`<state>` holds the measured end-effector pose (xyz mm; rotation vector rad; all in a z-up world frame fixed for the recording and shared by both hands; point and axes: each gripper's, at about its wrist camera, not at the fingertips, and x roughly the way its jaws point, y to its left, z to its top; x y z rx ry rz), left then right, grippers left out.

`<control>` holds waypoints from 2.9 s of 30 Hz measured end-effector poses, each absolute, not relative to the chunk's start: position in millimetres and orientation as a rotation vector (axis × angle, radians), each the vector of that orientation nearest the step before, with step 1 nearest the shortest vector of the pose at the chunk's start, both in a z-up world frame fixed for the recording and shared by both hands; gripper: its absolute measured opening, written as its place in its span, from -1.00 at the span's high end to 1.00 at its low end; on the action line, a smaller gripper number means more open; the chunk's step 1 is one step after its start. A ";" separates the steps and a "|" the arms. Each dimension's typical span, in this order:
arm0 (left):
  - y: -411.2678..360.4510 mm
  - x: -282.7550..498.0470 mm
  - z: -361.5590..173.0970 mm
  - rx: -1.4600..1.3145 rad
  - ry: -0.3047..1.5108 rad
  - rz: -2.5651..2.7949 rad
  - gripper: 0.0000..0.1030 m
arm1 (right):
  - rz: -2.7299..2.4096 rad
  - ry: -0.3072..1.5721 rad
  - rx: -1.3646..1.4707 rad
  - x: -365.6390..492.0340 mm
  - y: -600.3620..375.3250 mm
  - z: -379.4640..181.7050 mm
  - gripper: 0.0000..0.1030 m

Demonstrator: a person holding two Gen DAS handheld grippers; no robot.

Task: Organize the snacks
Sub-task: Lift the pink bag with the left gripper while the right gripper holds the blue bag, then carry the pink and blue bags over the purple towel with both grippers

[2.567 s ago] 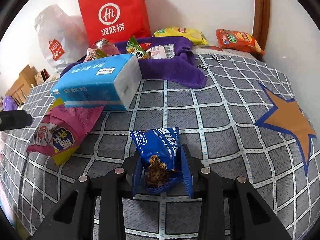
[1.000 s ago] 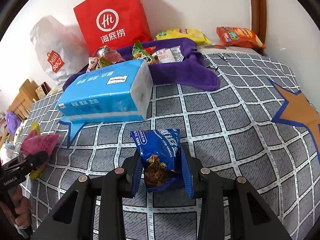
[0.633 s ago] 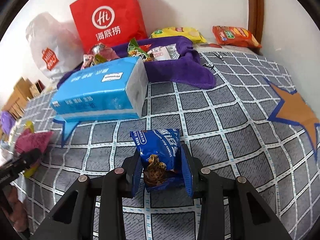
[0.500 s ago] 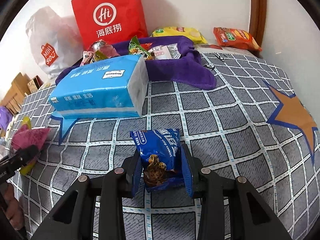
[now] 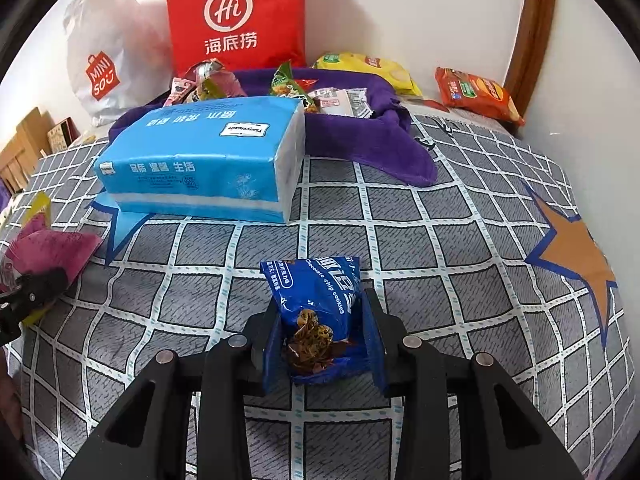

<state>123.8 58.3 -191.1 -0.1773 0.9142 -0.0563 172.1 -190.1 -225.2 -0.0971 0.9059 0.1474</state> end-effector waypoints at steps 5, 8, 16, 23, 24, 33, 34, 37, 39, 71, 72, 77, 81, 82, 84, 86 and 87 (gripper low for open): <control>60.4 123.6 -190.8 -0.192 0.913 -0.058 -0.14 | 0.150 0.906 -0.075 173.0 -193.7 -224.6 0.31; 63.7 122.0 -191.7 -0.210 0.904 -0.062 -0.09 | 0.155 0.903 -0.064 172.1 -195.1 -225.6 0.32; 66.5 118.2 -180.6 -0.227 0.908 -0.057 -0.05 | 0.173 0.885 -0.014 165.9 -203.0 -216.1 0.34; 63.5 111.5 -152.8 -0.222 0.883 -0.065 -0.05 | 0.177 0.839 0.006 143.8 -208.3 -182.4 0.34; 62.6 111.7 -150.1 -0.224 0.883 -0.069 -0.05 | 0.178 0.836 0.005 141.6 -208.5 -179.6 0.34; 53.0 117.1 -118.9 -0.250 0.875 -0.133 -0.05 | 0.143 0.822 -0.049 137.6 -202.4 -156.7 0.34; 50.7 118.8 -112.9 -0.242 0.867 -0.140 -0.05 | 0.146 0.817 -0.051 138.3 -201.9 -153.5 0.34; 46.9 124.0 -101.0 -0.230 0.851 -0.152 -0.05 | 0.156 0.809 -0.046 143.2 -200.1 -143.2 0.34; 45.5 129.1 -94.6 -0.237 0.844 -0.162 -0.05 | 0.173 0.803 -0.039 147.8 -198.5 -138.0 0.34; 62.0 212.2 -52.6 -0.260 0.799 -0.147 -0.05 | 0.251 0.709 -0.107 218.9 -172.4 -71.7 0.34; 62.9 216.8 -50.8 -0.257 0.796 -0.143 -0.05 | 0.238 0.705 -0.110 224.0 -170.3 -70.7 0.34; 66.0 241.7 -45.5 -0.253 0.794 -0.140 -0.05 | 0.228 0.703 -0.088 253.6 -159.8 -65.3 0.34; 67.8 259.9 -43.5 -0.254 0.793 -0.144 -0.05 | 0.209 0.700 -0.077 272.7 -154.0 -64.2 0.34; 68.3 265.7 -43.1 -0.256 0.793 -0.145 -0.05 | 0.212 0.704 -0.070 278.6 -152.7 -63.8 0.34; 68.8 274.1 -42.9 -0.257 0.796 -0.143 -0.05 | 0.211 0.705 -0.062 287.9 -151.1 -62.6 0.34; 69.9 284.1 -43.5 -0.261 0.800 -0.143 -0.05 | 0.201 0.699 -0.061 298.9 -149.6 -60.2 0.34; 70.1 288.1 -43.7 -0.263 0.801 -0.143 -0.05 | 0.196 0.697 -0.060 304.3 -149.0 -59.0 0.34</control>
